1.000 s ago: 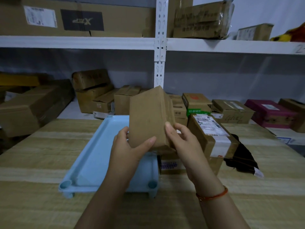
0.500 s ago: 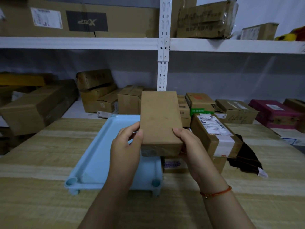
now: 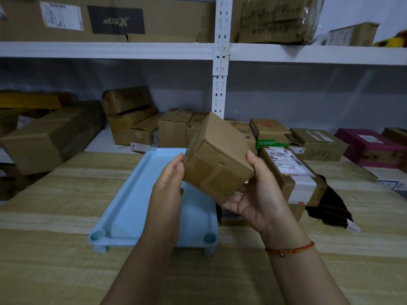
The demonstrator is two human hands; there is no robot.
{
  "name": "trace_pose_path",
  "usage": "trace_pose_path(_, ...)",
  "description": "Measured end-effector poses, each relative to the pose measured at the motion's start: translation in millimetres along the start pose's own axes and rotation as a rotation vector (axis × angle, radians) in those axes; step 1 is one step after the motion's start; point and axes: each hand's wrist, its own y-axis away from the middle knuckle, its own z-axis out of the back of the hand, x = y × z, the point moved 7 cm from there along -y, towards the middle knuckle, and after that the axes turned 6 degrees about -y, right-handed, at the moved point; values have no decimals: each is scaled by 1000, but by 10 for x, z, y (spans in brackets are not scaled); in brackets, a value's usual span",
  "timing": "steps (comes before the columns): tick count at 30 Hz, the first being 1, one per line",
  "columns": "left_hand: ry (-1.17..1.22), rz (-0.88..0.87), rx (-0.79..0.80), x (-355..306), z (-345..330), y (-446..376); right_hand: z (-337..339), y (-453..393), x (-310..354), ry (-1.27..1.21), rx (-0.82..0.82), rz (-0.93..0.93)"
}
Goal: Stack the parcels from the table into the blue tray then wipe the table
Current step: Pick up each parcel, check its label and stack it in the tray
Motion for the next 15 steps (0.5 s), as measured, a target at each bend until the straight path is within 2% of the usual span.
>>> trace_pose_path(5,214,234,64,74,-99,-10,2,-28,-72,-99,-7,-87)
trace_pose_path(12,475,600,419,195,-307,6,-44,7,-117,-119,27,-136)
trace_pose_path(15,501,661,514,200,-311,24,-29,26,-138,-83,39,-154)
